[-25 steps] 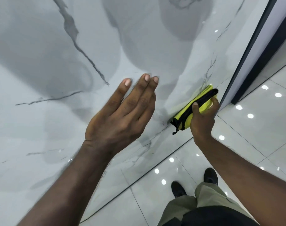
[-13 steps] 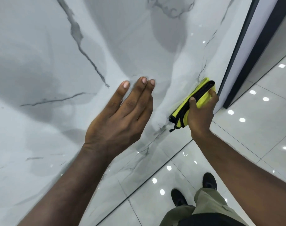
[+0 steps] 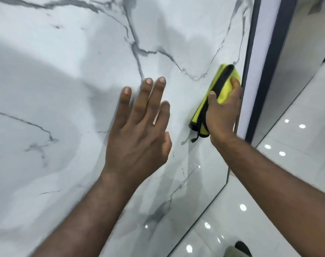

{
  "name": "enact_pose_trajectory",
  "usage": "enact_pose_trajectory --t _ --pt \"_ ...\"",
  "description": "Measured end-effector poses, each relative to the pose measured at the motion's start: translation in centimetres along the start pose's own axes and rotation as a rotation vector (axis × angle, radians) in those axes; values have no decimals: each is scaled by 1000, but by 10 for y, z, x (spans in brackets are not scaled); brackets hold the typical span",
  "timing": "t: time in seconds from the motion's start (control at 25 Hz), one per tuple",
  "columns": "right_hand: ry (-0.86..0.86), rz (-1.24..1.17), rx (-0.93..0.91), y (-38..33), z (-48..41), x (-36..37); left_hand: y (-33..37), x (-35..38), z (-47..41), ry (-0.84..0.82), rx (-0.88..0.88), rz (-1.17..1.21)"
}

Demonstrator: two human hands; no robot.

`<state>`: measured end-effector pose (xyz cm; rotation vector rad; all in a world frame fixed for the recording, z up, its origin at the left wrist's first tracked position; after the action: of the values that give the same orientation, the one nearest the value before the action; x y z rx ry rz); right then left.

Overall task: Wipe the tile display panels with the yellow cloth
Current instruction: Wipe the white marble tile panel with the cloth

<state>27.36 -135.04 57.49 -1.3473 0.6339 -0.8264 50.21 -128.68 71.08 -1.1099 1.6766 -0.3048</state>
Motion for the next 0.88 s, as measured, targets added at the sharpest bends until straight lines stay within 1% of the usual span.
enact_pose_trajectory --t 0.04,0.08,0.12,0.16,0.2,0.24,0.28,0.36,0.4,0.44,0.48,0.52,0.56,0.64,0.68,0.72,0.76,0.8,0.84,0.88 --pt "-11 48 -167 -25 16 2 -6 -5 -2 11 -2 -8" --pt "-10 98 -255 -34 21 5 -9 -8 -2 17 0 -22" --pt "-12 127 -241 -33 19 5 -9 -11 -3 21 5 -37" --pt "-18 104 -141 -23 9 2 -8 -12 -3 23 3 -44" --pt "-26 78 24 -9 1 0 -7 -12 -2 25 -4 -40" --pt "-25 64 65 -11 2 -2 -7 -13 -1 26 -11 -37" --pt "-32 110 -81 -33 16 -3 -6 -12 -1 22 -16 -41" --pt "-50 205 -444 -69 46 3 -5 -10 -4 25 -18 -49" --pt "-53 225 -525 -77 46 6 -3 -10 -6 31 -10 -43" --pt "-35 210 -471 -74 35 3 -2 -9 -9 36 1 -36" --pt "-19 137 -334 -63 19 -1 -2 -7 -10 42 4 -40" --pt "-10 94 -136 -46 3 -3 -2 -5 -12 53 0 -53" --pt "-6 57 -82 -44 -1 -5 -2 -3 -17 63 -5 -60" --pt "-25 114 -356 -63 13 -4 4 5 -29 53 -4 -52" --pt "-35 146 -454 -63 11 -2 11 11 -38 41 9 -51" --pt "-31 164 -447 -55 -3 -3 18 18 -46 25 27 -49" --pt "-17 132 -329 -41 -21 -8 24 25 -54 7 39 -41" --pt "0 90 -166 -19 -37 -13 29 32 -60 -9 41 -30" --pt "-4 71 -66 -4 -47 -14 32 38 -64 -21 35 -32" --pt "-10 89 -142 -4 -47 -14 34 44 -67 -34 26 -48"
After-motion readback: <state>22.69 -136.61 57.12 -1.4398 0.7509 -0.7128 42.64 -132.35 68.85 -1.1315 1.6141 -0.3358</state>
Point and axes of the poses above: each hand's wrist, its own z-axis away from the middle knuckle, its own x-axis out of the palm, y = z × x, the point moved 10 cm from there along -z, towards the middle knuckle, and after that the axes turned 12 degrees about x, right-handed, at the moved point
